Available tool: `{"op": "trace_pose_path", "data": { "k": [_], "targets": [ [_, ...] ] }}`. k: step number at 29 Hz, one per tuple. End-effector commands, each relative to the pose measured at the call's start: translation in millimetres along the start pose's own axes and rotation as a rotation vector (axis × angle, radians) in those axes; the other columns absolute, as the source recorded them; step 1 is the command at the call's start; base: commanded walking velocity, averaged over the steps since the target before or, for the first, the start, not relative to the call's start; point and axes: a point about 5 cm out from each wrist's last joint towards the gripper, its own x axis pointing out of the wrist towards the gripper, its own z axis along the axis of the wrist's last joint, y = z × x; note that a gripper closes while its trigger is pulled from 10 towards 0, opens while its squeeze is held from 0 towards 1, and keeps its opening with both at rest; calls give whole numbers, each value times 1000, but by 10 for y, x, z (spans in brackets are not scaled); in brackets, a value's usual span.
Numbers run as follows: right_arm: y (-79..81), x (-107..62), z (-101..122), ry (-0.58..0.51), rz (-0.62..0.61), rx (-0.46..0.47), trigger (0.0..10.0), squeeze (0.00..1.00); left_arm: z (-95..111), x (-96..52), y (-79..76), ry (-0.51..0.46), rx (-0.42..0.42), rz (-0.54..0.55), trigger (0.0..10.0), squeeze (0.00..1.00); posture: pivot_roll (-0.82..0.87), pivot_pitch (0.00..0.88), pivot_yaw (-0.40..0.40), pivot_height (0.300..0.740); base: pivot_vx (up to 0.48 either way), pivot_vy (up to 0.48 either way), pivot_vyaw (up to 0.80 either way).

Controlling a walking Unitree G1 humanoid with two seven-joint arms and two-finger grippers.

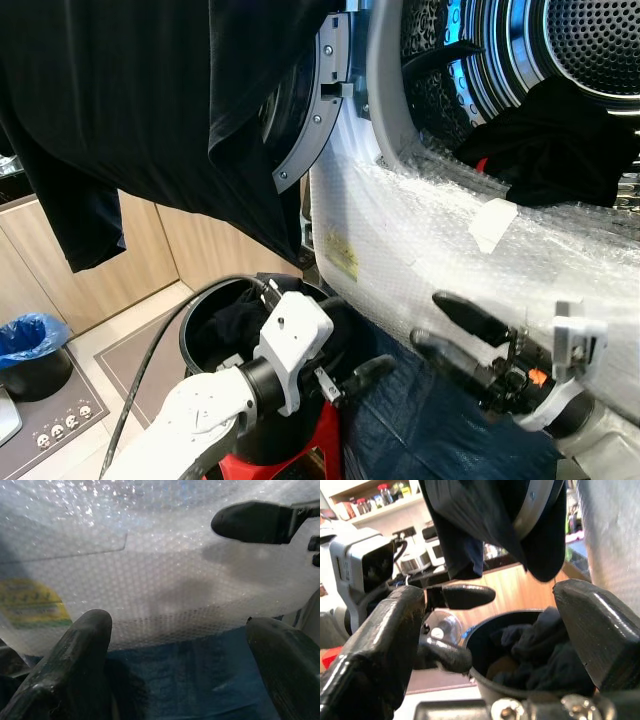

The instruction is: Clothes washing

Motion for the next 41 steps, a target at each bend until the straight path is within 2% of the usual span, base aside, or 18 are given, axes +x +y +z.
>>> {"op": "trace_pose_path", "data": {
  "k": [1,6,10,16,18,20,22,29,34,38,41],
  "targets": [
    [-30,-20,-54,31,-6,-11,10000,0,-39,-12,27,12,18,27,10000,0,-22,0,-3,740,0,0,0],
    [-155,-41,-241,77,-66,-12,10000,0,-224,-51,84,54,-32,85,10000,0,-14,0,-3,740,0,0,0],
    [-236,-24,-511,105,-142,2,10000,0,-494,-51,144,115,-67,140,10000,0,-10,0,-2,740,0,0,0],
    [-347,-22,-780,130,-287,-18,10000,0,-691,-17,94,165,-45,108,10000,0,-17,0,4,740,0,0,0],
    [-370,-21,-871,153,-328,-36,10000,0,-765,6,78,171,-71,115,10000,0,-21,0,5,740,0,0,0],
    [-391,-16,-928,142,-376,-32,10000,0,-832,23,90,175,-41,142,10000,0,-23,0,6,740,0,0,0],
    [-396,-10,-1008,139,-417,-2,10000,0,-926,50,130,186,-78,198,10000,0,-29,0,9,740,0,0,0],
    [-459,-55,-1265,134,-603,-28,10000,0,-1273,33,220,228,-103,330,10000,0,-49,0,16,740,0,0,0],
    [-460,-27,-1352,121,-662,-16,10000,0,-1373,52,243,216,-137,354,10000,0,-53,0,18,740,0,0,0],
    [-487,-9,-1468,119,-728,-21,10000,0,-1468,112,197,230,-111,319,10000,0,-63,0,24,740,0,0,0],
    [-456,55,-1457,87,-708,-28,10000,0,-1440,148,185,207,-58,297,10000,0,-66,0,28,740,0,0,0]
  ]
}}
